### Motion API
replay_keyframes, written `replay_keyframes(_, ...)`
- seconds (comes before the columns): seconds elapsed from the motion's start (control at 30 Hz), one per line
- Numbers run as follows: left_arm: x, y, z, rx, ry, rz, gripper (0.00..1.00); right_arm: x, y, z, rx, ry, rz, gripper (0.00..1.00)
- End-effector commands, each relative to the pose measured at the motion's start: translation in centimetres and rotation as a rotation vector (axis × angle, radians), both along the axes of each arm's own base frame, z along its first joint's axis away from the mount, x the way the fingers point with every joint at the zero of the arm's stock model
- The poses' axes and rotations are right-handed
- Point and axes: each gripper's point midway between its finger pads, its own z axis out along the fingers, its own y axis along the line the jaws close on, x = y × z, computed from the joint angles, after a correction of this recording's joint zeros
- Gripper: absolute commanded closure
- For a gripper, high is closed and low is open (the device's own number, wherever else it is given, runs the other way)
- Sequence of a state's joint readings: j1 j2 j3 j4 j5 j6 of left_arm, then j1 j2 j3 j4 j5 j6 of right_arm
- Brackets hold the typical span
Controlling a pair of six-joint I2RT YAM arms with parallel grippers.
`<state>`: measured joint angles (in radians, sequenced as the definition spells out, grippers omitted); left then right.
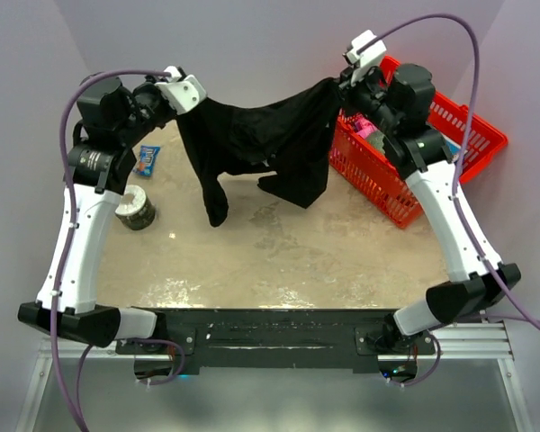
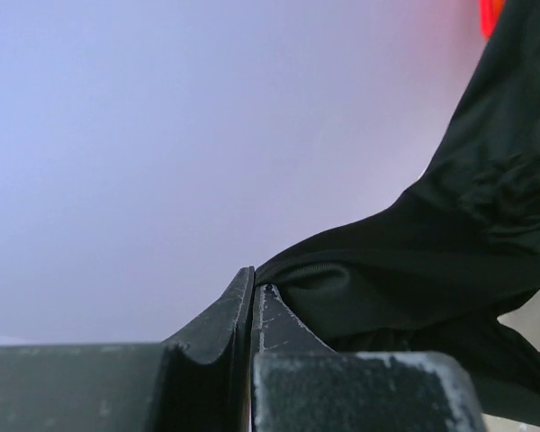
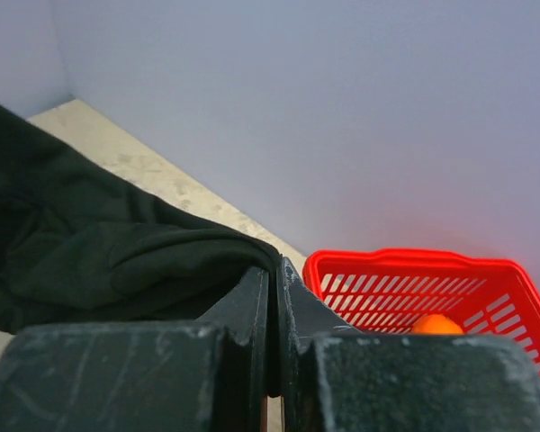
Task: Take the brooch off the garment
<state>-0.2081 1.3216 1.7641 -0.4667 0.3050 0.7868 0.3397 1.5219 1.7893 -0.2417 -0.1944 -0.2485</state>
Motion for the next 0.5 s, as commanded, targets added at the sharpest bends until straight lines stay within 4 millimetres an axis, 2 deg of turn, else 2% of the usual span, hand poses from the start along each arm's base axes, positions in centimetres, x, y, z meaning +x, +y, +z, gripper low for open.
replay_keyframes(0.0,1.7,2.9,-4.2,0.103,0.11,0.119,1.0,-4.6,-0.3,0.4,0.015,0.065,0.071,1.0)
replay_keyframes(0.03,1.4,3.3,-5.1,0.142,0.135,0.121,1.0,-6.0,-0.7,-0.8,0.005,0.098,0.075,1.0)
replay_keyframes(0.07,1.0,3.5,-7.0,0.176,0.187,0.114,1.0,-6.7,-1.0,-1.9,-0.016,0.124,0.077,1.0)
replay_keyframes(0.1,0.2,3.7,-9.2,0.212,0.262,0.106,1.0,-7.5,-1.6,-3.9,-0.059,0.179,0.066,1.0)
replay_keyframes(0.13,-0.6,4.0,-10.2,0.26,0.282,0.094,1.0,-8.0,-2.3,-6.3,-0.128,0.208,0.056,1.0)
replay_keyframes(0.17,-1.2,4.2,-13.2,0.295,0.352,0.082,1.0,-9.1,-3.2,-6.8,-0.162,0.201,0.04,1.0)
replay_keyframes(0.2,-2.1,4.3,-15.1,0.321,0.406,0.072,1.0,-9.5,-4.3,-8.3,-0.207,0.218,0.003,1.0)
replay_keyframes(0.23,-2.9,4.4,-16.3,0.347,0.426,0.057,1.0,-9.9,-5.2,-11.9,-0.286,0.266,0.0,1.0)
replay_keyframes(0.27,-3.7,4.5,-20.1,0.375,0.513,0.032,1.0,-10.8,-5.8,-12.9,-0.313,0.267,-0.001,1.0)
replay_keyframes(0.3,-4.5,4.3,-22.0,0.383,0.558,0.004,1.0,-11.4,-5.8,-14.9,-0.348,0.299,0.028,1.0)
replay_keyframes(0.33,-5.0,4.0,-23.5,0.379,0.592,-0.015,1.0,-12.2,-6.1,-18.8,-0.413,0.36,0.062,1.0)
replay_keyframes(0.37,-6.0,3.8,-26.7,0.373,0.67,-0.039,1.0,-12.7,-6.1,-20.5,-0.431,0.393,0.085,1.0)
replay_keyframes(0.4,-6.6,3.0,-28.1,0.347,0.699,-0.083,1.0,-13.1,-6.0,-22.1,-0.443,0.422,0.102,1.0)
replay_keyframes(0.43,-7.2,2.6,-29.8,0.335,0.742,-0.106,1.0,-13.8,-5.9,-24.7,-0.464,0.479,0.139,1.0)
replay_keyframes(0.47,-8.4,2.4,-32.5,0.328,0.814,-0.127,1.0,-14.1,-5.8,-25.9,-0.474,0.504,0.157,1.0)
